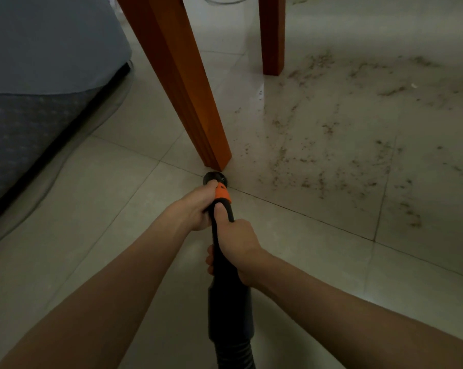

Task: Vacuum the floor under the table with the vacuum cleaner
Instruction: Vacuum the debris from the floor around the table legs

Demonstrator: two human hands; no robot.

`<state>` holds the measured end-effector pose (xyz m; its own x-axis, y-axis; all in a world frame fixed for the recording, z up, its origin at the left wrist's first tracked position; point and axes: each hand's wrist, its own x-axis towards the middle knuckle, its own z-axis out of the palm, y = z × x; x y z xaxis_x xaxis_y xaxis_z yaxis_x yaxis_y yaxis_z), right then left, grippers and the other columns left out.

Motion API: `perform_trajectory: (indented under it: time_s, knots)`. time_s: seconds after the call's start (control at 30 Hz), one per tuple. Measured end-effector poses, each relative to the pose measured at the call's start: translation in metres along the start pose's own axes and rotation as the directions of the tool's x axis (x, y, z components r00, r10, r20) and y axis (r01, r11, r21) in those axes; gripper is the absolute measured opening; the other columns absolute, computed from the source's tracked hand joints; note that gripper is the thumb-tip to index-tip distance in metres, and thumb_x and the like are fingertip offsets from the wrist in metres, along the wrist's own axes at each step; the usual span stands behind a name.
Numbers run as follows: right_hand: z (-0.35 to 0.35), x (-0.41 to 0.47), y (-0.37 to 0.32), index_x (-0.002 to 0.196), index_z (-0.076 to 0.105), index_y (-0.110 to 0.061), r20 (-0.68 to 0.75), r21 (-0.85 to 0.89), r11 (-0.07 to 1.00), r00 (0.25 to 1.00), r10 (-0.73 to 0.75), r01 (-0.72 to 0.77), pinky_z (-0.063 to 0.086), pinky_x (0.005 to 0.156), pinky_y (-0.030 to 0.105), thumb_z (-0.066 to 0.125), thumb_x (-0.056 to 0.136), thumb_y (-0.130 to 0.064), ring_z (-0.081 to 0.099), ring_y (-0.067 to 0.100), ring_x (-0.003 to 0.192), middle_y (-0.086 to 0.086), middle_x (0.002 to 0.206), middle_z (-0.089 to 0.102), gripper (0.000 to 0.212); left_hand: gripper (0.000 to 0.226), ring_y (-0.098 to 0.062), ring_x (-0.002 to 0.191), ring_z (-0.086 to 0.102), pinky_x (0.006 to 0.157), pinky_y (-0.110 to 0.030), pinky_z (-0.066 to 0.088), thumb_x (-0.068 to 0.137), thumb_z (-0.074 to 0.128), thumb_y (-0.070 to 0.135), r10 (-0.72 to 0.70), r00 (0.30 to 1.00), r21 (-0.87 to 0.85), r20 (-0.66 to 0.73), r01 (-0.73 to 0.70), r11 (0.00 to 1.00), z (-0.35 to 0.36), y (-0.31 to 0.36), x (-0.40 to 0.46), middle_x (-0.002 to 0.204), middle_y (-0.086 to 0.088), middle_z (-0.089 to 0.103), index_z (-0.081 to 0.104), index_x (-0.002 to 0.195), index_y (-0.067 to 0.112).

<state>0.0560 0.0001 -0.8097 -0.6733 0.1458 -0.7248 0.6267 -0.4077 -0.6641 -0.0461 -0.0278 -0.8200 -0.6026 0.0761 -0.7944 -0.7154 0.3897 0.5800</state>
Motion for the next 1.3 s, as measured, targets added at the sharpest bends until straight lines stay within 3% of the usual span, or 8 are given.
perform_trajectory:
  time_s: [0.1,0.23,0.4,0.7,0.83,0.97,1.13,1.3]
  knots:
    - [-0.007,0.005,-0.002,0.097,0.053,-0.001,-0.004,-0.011,1.000,1.000,-0.003,0.003,0.044,0.041,0.024,0.039,0.099,-0.048,0.052,0.019,0.047,0.009,0.062,0.053,0.049,0.048,-0.029,0.095,0.061,0.076,-0.033,0.045,0.101,0.036,0.039,0.013,1.000,-0.008,-0.012,-0.014,1.000,0.005,0.001,0.007,0.077,-0.011,0.051,0.045,0.130,0.001]
    - [-0.011,0.013,0.000,0.097,0.055,0.000,-0.007,0.008,1.000,1.000,-0.004,0.004,0.045,0.041,0.024,0.041,0.098,-0.049,0.053,0.019,0.047,0.009,0.062,0.053,0.051,0.047,-0.020,0.064,0.052,0.059,-0.030,0.047,0.100,0.037,0.039,0.031,0.999,-0.008,-0.029,-0.031,0.999,0.009,0.002,0.018,0.076,-0.010,0.051,0.044,0.131,0.005]
    - [-0.027,0.014,0.006,0.087,0.056,-0.002,-0.033,0.126,0.992,0.999,0.023,-0.018,0.044,0.040,0.023,0.046,0.096,-0.049,0.052,0.018,0.040,0.009,0.056,0.053,0.049,0.045,-0.021,0.065,0.054,0.051,-0.030,0.045,0.098,0.042,0.039,0.034,0.999,-0.013,-0.012,-0.034,0.999,0.025,-0.003,0.027,0.079,-0.010,0.054,0.049,0.127,0.005]
    - [-0.066,0.023,0.017,0.086,0.057,-0.001,-0.179,-0.022,0.998,0.982,-0.055,0.052,0.045,0.043,0.028,0.046,0.095,-0.051,0.050,0.021,0.039,0.009,0.051,0.053,0.051,0.048,-0.031,0.106,0.059,0.080,-0.040,0.051,0.099,0.041,0.034,0.102,0.992,0.083,0.069,-0.108,0.991,0.063,-0.009,0.034,0.123,-0.019,0.056,0.037,0.137,0.004]
    - [-0.083,0.024,0.015,0.081,0.053,-0.004,-0.139,0.141,0.990,0.990,0.006,0.014,0.042,0.040,0.026,0.048,0.094,-0.053,0.047,0.019,0.037,0.009,0.050,0.050,0.051,0.046,-0.021,0.085,0.059,0.079,-0.036,0.052,0.098,0.043,0.037,0.151,0.977,0.072,0.153,-0.164,0.984,0.074,-0.011,0.037,0.097,-0.010,0.059,0.043,0.130,0.005]
    - [-0.085,0.029,0.014,0.077,0.051,-0.006,-0.069,0.333,0.942,0.996,0.056,-0.030,0.041,0.038,0.024,0.044,0.094,-0.055,0.045,0.016,0.036,0.006,0.050,0.047,0.053,0.030,-0.025,0.099,0.058,0.091,-0.039,0.049,0.097,0.048,0.035,0.167,0.957,0.116,0.236,-0.198,0.973,0.075,-0.010,0.045,0.104,-0.011,0.060,0.053,0.110,0.009]
    - [-0.077,0.042,0.012,0.067,0.050,-0.008,-0.035,0.403,0.914,0.998,0.059,-0.040,0.041,0.037,0.022,0.042,0.093,-0.059,0.045,0.016,0.035,0.006,0.051,0.045,0.058,0.022,-0.020,0.086,0.057,0.069,-0.029,0.048,0.098,0.046,0.034,0.185,0.950,0.100,0.250,-0.216,0.971,0.072,-0.003,0.049,0.089,-0.005,0.059,0.053,0.095,0.014]
    - [-0.071,0.047,0.003,0.079,0.055,-0.004,-0.105,0.287,0.958,0.994,0.030,0.001,0.042,0.039,0.023,0.040,0.095,-0.058,0.046,0.016,0.037,0.007,0.051,0.047,0.058,0.035,-0.027,0.105,0.058,0.071,-0.030,0.049,0.100,0.042,0.031,0.167,0.959,0.047,0.231,-0.182,0.982,0.072,0.008,0.050,0.114,-0.013,0.059,0.050,0.124,0.006]
